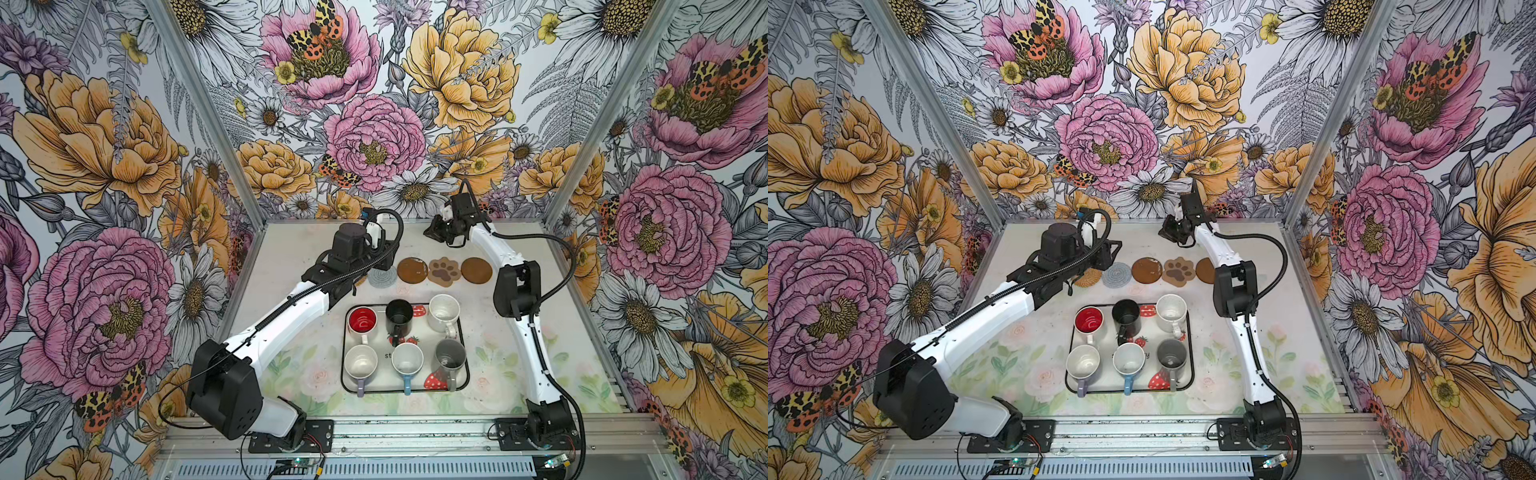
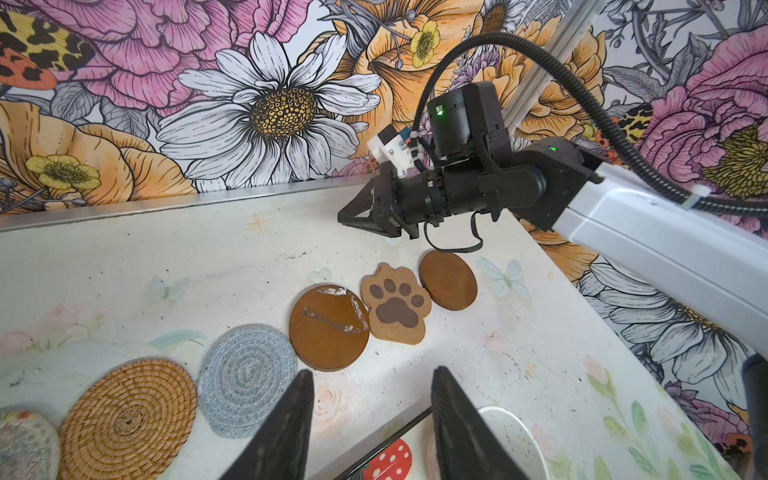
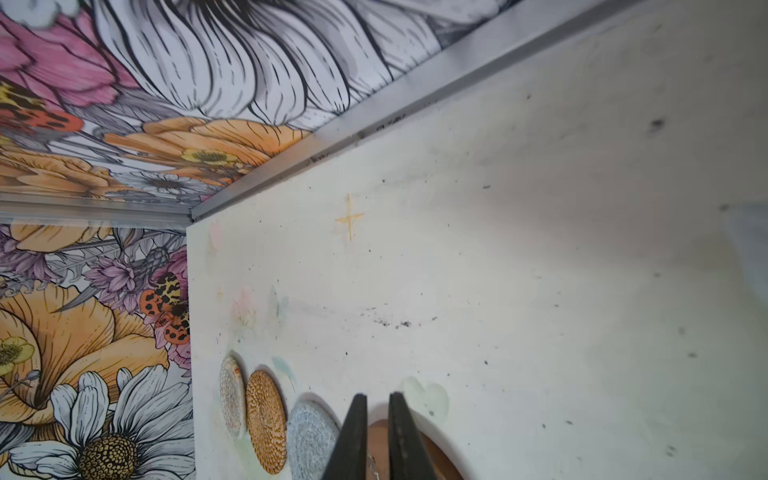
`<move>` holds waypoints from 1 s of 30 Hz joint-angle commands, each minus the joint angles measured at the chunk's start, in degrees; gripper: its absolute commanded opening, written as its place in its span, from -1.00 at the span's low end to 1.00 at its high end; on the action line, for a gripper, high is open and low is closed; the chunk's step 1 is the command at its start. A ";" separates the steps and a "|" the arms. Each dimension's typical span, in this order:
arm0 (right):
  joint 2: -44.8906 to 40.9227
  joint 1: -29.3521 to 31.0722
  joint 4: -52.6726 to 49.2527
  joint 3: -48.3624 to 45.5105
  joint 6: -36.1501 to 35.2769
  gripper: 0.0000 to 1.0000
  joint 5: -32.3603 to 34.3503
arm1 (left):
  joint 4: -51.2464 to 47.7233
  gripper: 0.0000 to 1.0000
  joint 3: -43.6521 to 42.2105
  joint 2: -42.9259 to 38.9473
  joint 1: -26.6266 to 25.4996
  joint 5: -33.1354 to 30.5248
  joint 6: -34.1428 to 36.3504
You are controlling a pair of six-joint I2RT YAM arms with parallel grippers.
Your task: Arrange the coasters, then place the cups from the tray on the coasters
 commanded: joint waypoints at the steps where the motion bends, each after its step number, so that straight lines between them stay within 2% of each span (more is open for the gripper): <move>1: 2.83 0.97 -0.53 2.59 1.06 -0.72 -1.42 | 1.49 -0.05 -0.46 -1.82 0.77 -1.30 -0.50; 14: 6.65 3.76 -0.53 3.63 2.00 -0.71 -3.12 | 1.14 -0.05 -0.78 -2.17 1.13 -1.51 -0.36; 30: 5.89 4.58 -0.62 -0.32 1.47 -0.74 -4.05 | 1.56 -0.05 -1.95 -3.05 1.40 -1.81 -0.45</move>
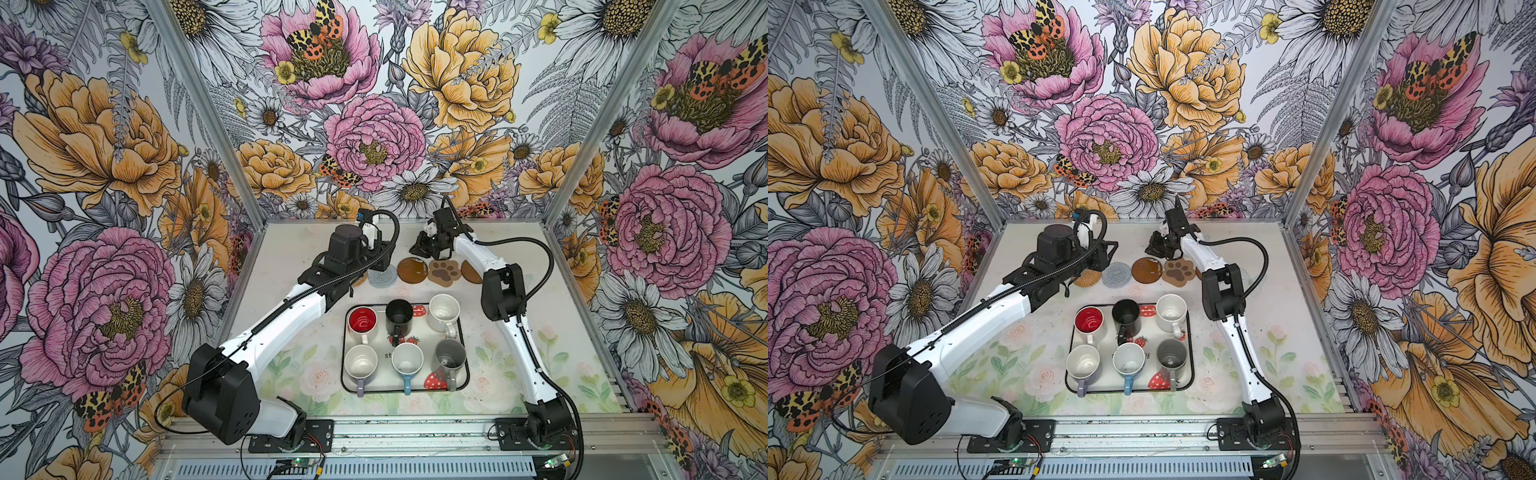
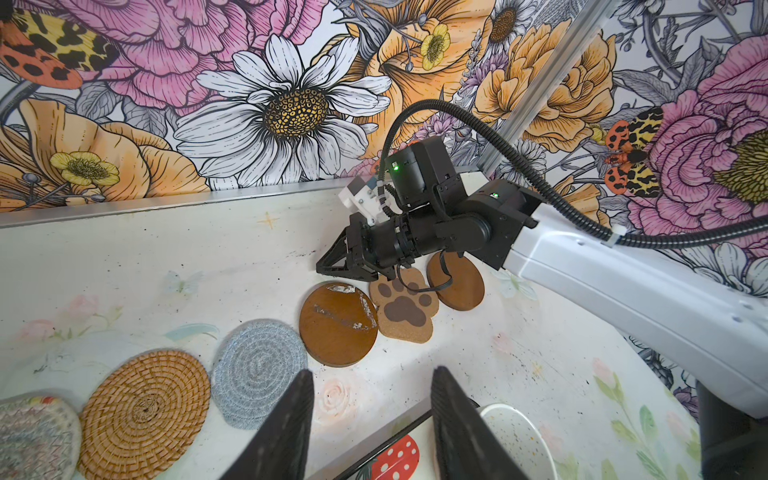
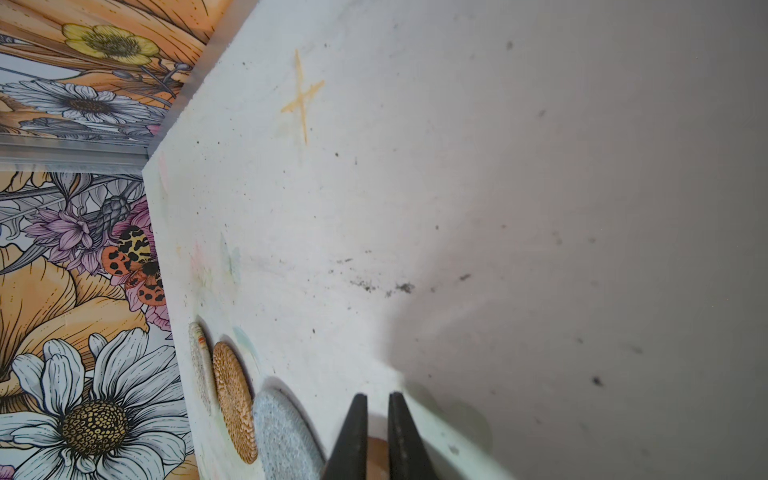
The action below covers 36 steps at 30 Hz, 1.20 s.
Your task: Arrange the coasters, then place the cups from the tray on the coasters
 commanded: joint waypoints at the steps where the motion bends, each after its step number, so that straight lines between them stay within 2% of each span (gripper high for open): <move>1: 0.01 0.67 0.59 -2.21 -0.09 -0.74 -0.70 | 1.48 -0.05 -0.79 -1.41 0.49 -1.48 -0.41; 16: -4.99 0.50 0.58 -10.96 -2.76 -0.75 -0.05 | 1.65 -0.05 -1.41 -2.11 0.84 -1.74 -0.58; 28: -6.28 0.34 0.55 -11.95 -2.96 -0.75 0.04 | 0.84 -0.04 -1.74 -2.63 1.50 -3.41 -0.06; 31: -6.30 -0.10 0.59 -10.93 -2.59 -0.74 -0.28 | -1.50 -0.05 -1.03 -2.51 2.58 -6.07 0.03; 36: -6.43 -0.96 0.59 -6.26 -1.59 -0.70 -2.32 | -7.79 -0.05 1.63 -0.97 7.46 -9.94 -1.34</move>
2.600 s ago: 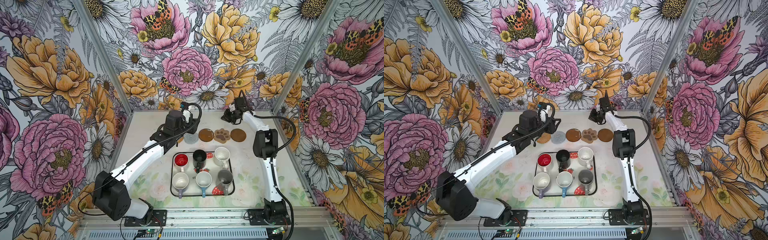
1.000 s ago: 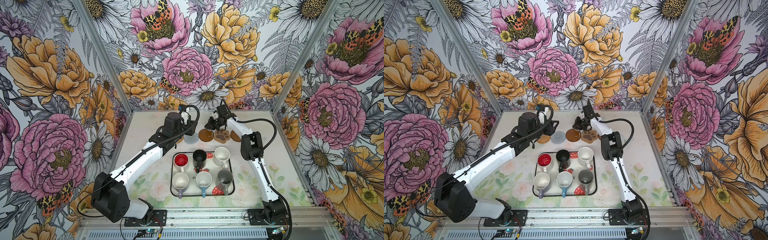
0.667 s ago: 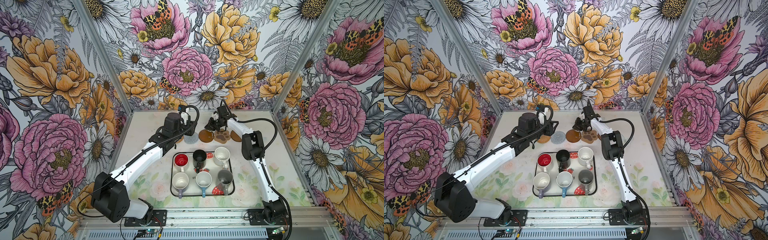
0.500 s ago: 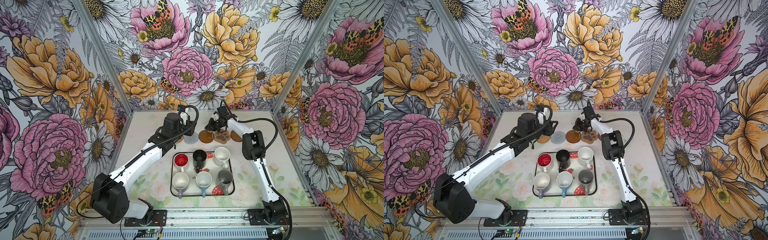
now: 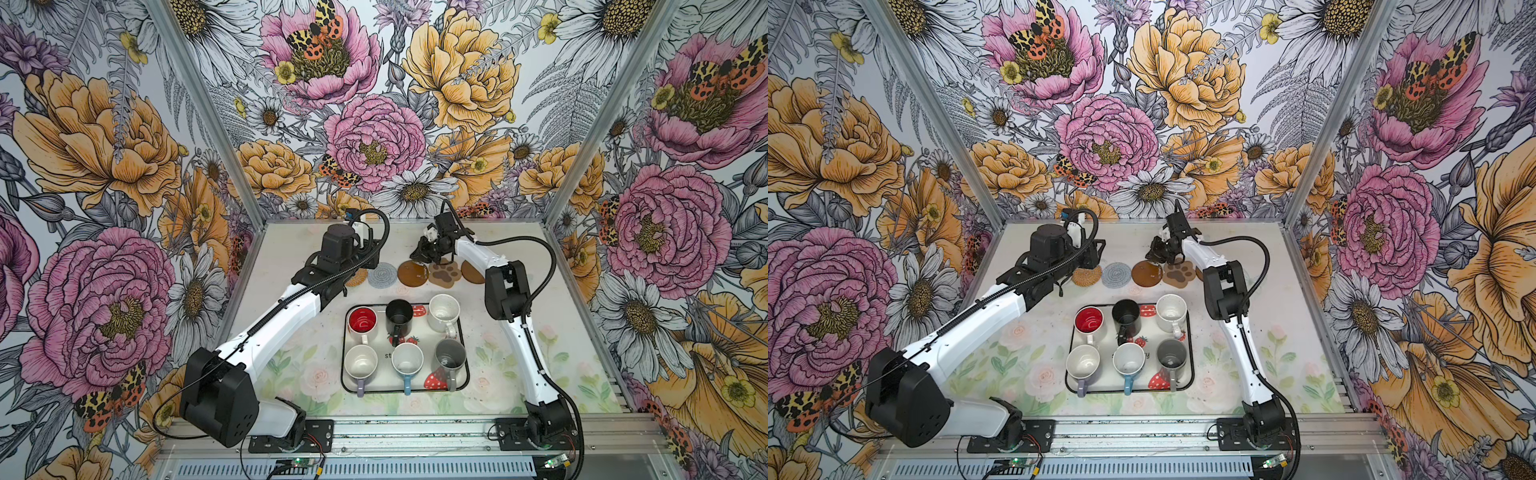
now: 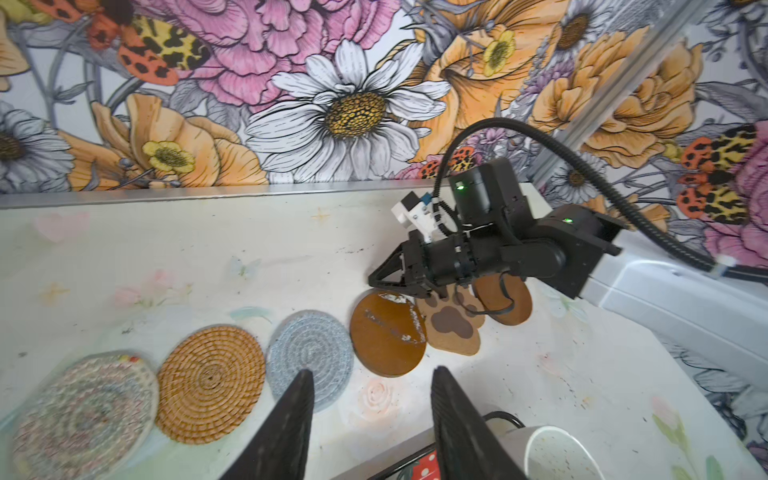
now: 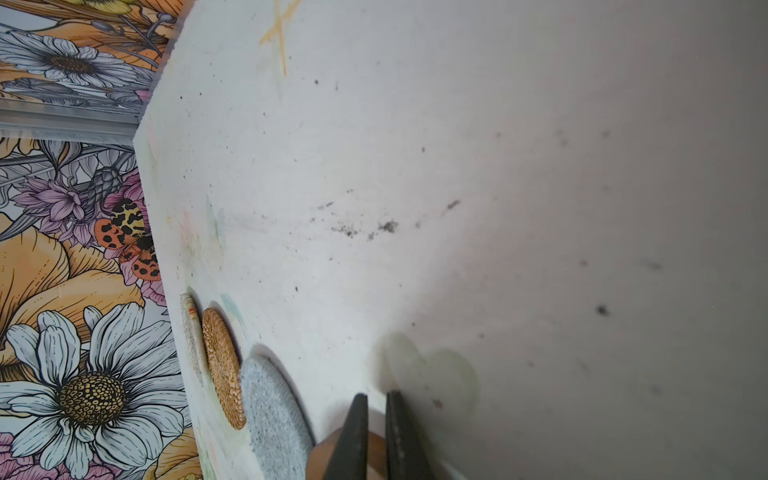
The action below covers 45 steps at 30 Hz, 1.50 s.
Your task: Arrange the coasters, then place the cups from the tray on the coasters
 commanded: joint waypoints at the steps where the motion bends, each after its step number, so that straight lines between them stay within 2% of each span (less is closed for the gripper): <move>1: -1.63 -0.69 -2.72 4.76 0.50 -0.69 -0.95 | -5.90 -0.05 3.01 0.55 4.22 -4.61 -1.29; 5: -2.20 -1.42 -2.71 10.08 1.61 -0.67 -2.65 | -14.16 -0.14 7.85 5.87 8.59 -8.00 -1.97; 8: -3.96 -1.96 -2.70 10.90 1.42 -0.65 -2.84 | -16.76 -0.30 10.02 9.50 11.32 -7.51 -2.14; 11: -6.54 -2.57 -2.74 9.98 0.52 -0.65 -3.71 | -17.68 -0.36 11.10 12.30 13.85 -7.03 -2.98; 17: -12.86 -2.76 -2.61 3.27 -2.72 -0.66 -2.63 | -19.19 -0.50 13.68 18.83 18.30 -5.09 -3.88; 21: -20.04 -1.84 -2.54 -4.75 -7.55 -0.67 4.83 | -19.19 -0.70 15.63 24.04 20.28 -2.61 -5.22; 25: -25.82 -1.40 -2.45 -11.13 -10.35 -0.67 7.64 | -19.28 -0.81 17.85 29.78 21.36 -0.89 -6.51; 30: -32.34 -1.30 -0.32 -19.12 -11.91 -0.68 12.00 | -20.02 -0.84 20.03 34.21 21.88 -0.80 -7.23; 35: -36.52 -1.31 2.96 -25.22 -11.43 -0.68 12.61 | -20.16 -0.86 21.05 37.02 22.24 -0.54 -7.93; 45: -38.84 -1.56 5.12 -29.53 -10.61 -0.68 12.11 | -20.16 -0.87 20.64 38.78 23.87 0.14 -9.08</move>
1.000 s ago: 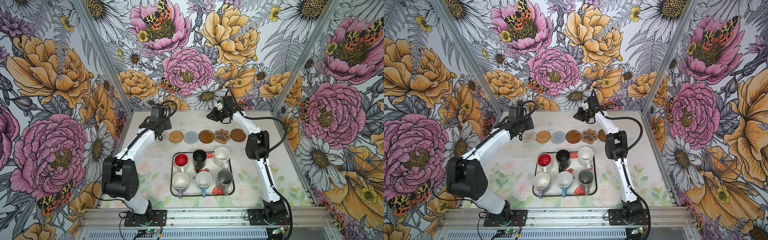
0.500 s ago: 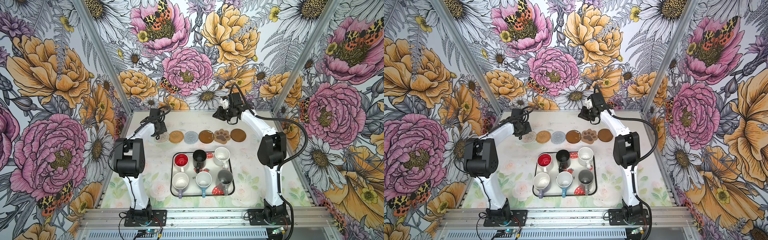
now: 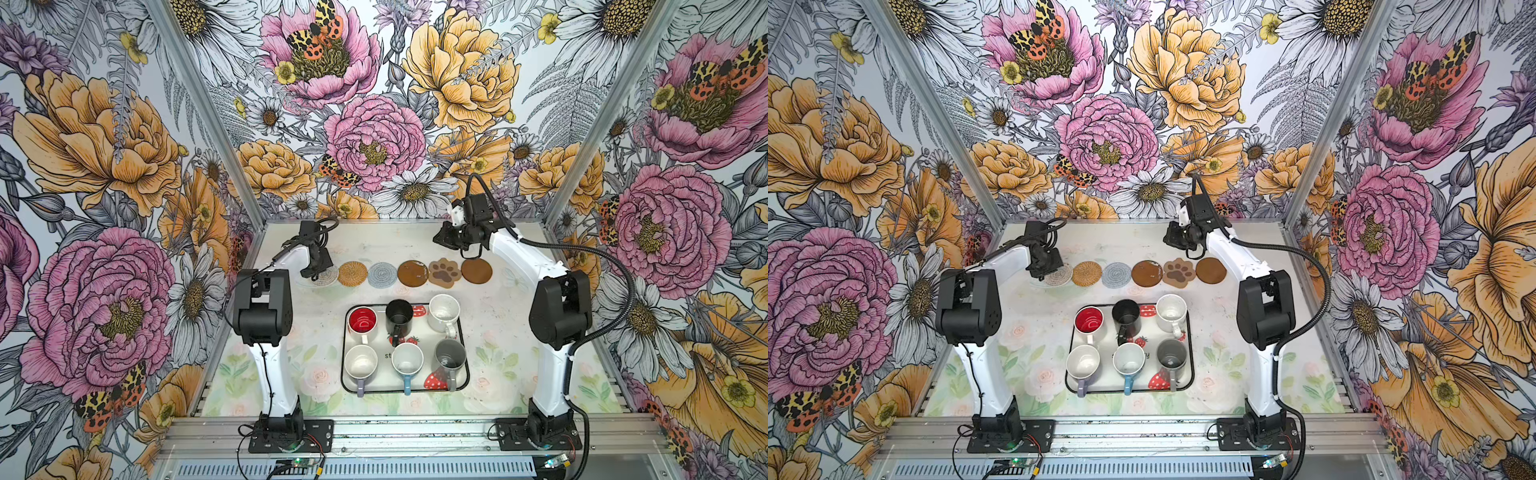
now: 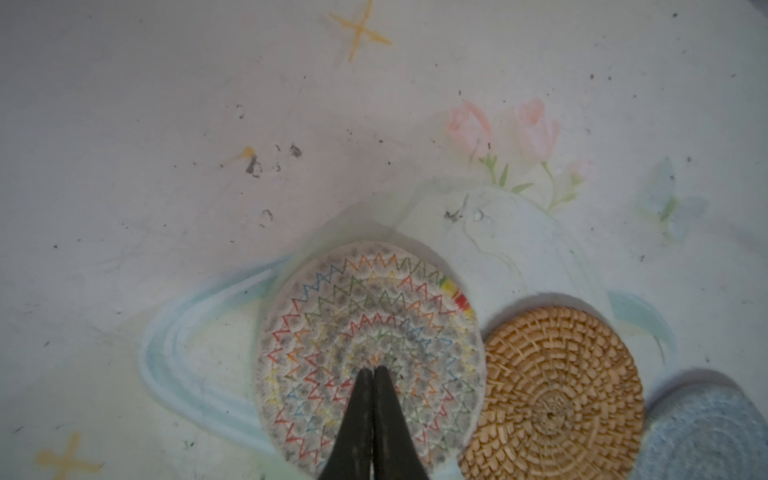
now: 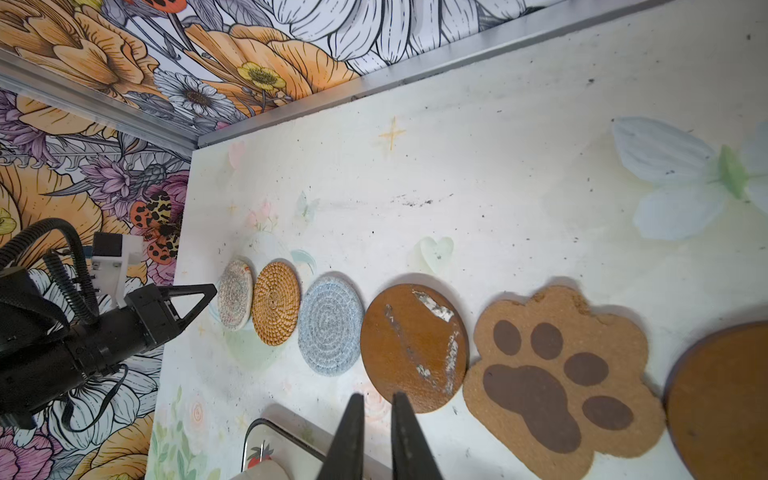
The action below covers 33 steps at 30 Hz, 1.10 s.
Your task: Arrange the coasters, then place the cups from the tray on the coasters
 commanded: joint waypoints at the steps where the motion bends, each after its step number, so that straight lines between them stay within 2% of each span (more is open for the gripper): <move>1: -3.23 -0.26 2.35 -0.58 -0.14 -0.68 0.79 | -0.08 -0.88 1.23 1.39 0.72 1.74 -1.35; 10: -3.89 -0.83 3.09 -2.40 0.57 -0.69 0.23 | -0.69 -0.88 1.43 3.12 1.67 2.84 -2.67; 24: -4.10 -1.54 3.79 -3.82 1.73 -0.70 -0.37 | -1.83 -0.93 0.62 5.00 3.40 -0.66 -7.12; 33: -4.12 -1.71 3.88 -4.09 2.08 -0.70 -0.47 | -1.81 -0.93 0.60 5.22 4.24 -0.33 -8.30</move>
